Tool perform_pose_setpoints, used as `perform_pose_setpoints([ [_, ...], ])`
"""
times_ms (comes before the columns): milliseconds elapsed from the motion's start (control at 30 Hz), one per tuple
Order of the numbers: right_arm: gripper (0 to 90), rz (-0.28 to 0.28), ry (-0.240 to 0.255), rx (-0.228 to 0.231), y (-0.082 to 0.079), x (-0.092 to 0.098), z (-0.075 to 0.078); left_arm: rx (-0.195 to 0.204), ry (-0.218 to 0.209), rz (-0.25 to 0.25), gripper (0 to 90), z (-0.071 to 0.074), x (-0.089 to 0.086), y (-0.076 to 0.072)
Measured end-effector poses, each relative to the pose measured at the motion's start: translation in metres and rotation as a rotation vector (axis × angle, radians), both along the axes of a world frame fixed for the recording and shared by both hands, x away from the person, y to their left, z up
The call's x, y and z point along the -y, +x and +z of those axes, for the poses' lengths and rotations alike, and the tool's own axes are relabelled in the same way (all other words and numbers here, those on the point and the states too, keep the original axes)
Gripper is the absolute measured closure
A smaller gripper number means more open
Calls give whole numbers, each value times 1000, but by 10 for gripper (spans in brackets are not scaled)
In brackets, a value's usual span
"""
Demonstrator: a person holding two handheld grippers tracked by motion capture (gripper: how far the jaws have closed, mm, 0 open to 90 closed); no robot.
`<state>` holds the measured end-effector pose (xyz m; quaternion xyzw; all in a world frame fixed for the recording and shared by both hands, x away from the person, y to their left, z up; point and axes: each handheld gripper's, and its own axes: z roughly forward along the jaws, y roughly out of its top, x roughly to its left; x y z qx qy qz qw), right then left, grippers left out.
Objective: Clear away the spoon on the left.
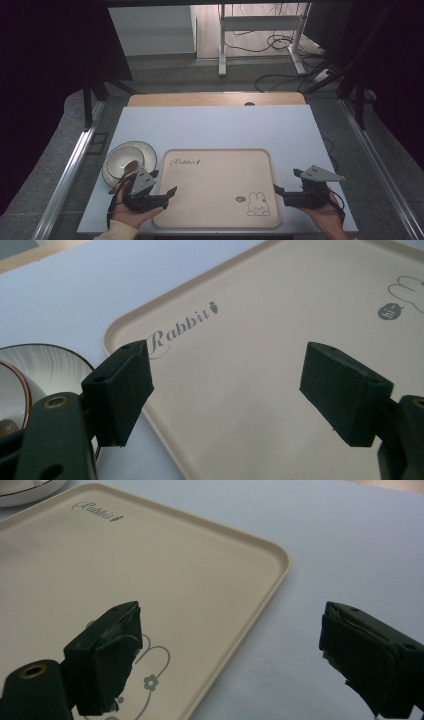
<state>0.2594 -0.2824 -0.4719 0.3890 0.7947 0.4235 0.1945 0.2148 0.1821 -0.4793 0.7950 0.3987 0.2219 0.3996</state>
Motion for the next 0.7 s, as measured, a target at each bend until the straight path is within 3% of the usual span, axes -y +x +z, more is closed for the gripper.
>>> perform_pose_setpoints([
  [700, 138, -3, -22, 17, -7, -5, 1, 32, 21, -29, 201, 1, -3, -3],
])
